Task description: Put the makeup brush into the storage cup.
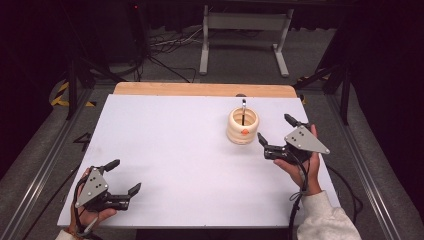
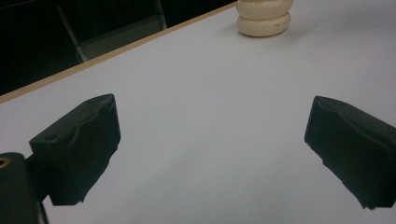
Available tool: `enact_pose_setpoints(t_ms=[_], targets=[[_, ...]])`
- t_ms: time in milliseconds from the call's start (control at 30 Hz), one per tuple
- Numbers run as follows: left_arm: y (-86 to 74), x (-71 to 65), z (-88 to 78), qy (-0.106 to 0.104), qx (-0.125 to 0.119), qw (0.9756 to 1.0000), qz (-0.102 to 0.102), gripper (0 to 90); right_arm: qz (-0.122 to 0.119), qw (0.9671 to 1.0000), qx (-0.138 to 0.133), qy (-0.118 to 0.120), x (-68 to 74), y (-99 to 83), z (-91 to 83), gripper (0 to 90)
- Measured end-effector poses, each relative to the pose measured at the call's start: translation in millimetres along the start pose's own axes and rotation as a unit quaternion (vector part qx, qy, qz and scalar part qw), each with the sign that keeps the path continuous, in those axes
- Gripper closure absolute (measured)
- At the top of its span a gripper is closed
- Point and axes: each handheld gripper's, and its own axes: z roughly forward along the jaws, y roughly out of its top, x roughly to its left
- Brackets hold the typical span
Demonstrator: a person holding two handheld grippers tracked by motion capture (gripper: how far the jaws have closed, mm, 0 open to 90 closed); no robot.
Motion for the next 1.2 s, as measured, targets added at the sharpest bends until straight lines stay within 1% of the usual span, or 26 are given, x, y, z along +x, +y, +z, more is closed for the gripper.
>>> enact_pose_setpoints(t_ms=[133,267,500,600,700,767,833,1167,1200], targets=[[-0.1,0.4,-0.3,0.000,0.001,1.0000,0.001,4.4,-0.003,1.0000,0.001,0.001,0.6,-1.2,-5.6,4.7],[-0.4,0.4,-0.2,0.002,0.000,1.0000,-0.002,4.4,-0.005,1.0000,0.000,0.001,0.9,-2.0,-9.7,4.8],[0.0,0.2,-0.5,0.002,0.001,1.0000,0.001,4.4,-0.015,0.9999,0.004,0.001,2.9,-5.0,-18.1,4.9],[0.1,0.1,-0.5,0.002,0.000,1.0000,0.001,4.4,-0.016,0.9999,0.002,0.001,3.0,-6.0,-20.2,4.9],[0.4,-0.8,-0.5,0.001,-0.001,1.0000,0.001,4.4,-0.018,0.9998,0.001,-0.001,2.3,-8.6,-24.2,4.9],[0.5,-1.2,-0.2,0.001,-0.003,1.0000,0.002,4.4,-0.015,0.9999,0.002,0.000,1.3,-10.8,-26.1,4.9],[0.4,-1.0,-0.2,0.000,0.002,1.0000,0.003,4.4,-0.014,0.9999,0.003,-0.001,0.2,-14.1,-28.9,5.1],[0.4,-1.0,-0.1,0.000,0.004,1.0000,0.003,4.4,-0.026,0.9996,0.007,-0.005,0.6,-22.3,-37.3,5.3],[0.4,-1.0,0.1,0.001,0.003,1.0000,0.007,4.4,-0.027,0.9996,0.009,-0.004,0.9,-23.3,-38.2,5.3]])
